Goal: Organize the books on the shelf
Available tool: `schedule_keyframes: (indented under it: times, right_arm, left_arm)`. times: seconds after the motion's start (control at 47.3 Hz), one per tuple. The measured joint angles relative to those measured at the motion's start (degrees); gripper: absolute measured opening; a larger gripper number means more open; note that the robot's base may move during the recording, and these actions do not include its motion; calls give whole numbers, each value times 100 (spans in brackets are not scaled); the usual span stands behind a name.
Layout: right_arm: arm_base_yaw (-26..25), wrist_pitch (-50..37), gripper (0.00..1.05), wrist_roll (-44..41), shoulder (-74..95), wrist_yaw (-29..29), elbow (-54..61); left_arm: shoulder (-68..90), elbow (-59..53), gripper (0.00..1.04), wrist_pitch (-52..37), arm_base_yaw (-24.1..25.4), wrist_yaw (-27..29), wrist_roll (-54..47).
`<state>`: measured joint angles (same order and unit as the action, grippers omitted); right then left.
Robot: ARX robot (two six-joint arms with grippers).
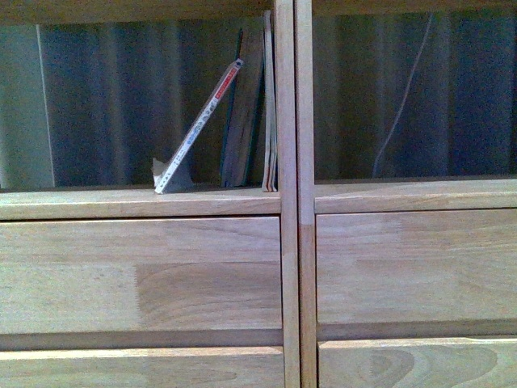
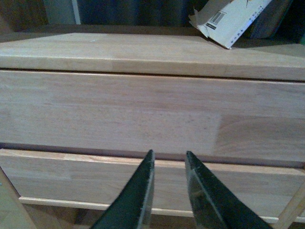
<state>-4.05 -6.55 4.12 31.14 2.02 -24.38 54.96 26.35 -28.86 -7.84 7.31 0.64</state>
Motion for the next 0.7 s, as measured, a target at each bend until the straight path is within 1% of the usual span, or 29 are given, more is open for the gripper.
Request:
schedule_keyframes:
  times: [0.042, 0.085, 0.106, 0.169, 0.254, 0.338, 0.38, 0.401, 0.465, 0.697]
  right_arm:
    - [245, -94, 37, -131, -138, -131, 216]
    - [339, -155, 30, -212, -238, -122, 387]
    - [363, -192, 24, -249, -308, -127, 505]
    - [380, -269, 14, -280, -457, -149, 717]
    - [380, -326, 4, -310, -575, -168, 907]
    - [380, -365, 3, -354, -706, -186, 1119]
    - [382, -389, 3, -361, -800, -181, 1244]
    - [382, -404, 3, -361, -859, -184, 1307]
    - [382, -424, 3, -363, -1016, -184, 1462]
    - [385, -420, 3, -374, -1351, -186, 1779]
  left_arm:
    - [-146, -238, 13, -81, 48, -57, -4]
    - [-260, -422, 6, -131, 98, -98, -4]
    - [-345, -551, 3, -164, 136, -131, 7]
    - [-518, -787, 3, -210, 199, -160, -15]
    - [-684, -992, 3, -247, 260, -212, -15]
    - [-881, -1202, 3, -264, 321, -334, -17]
    - [-1025, -1346, 3, -264, 533, -662, -26]
    - [-1108, -1427, 3, -262, 634, -691, -26]
    - [-1325, -1602, 3, -249, 754, -691, -26]
    - [-1860, -1954, 3, -57, 758, -734, -33]
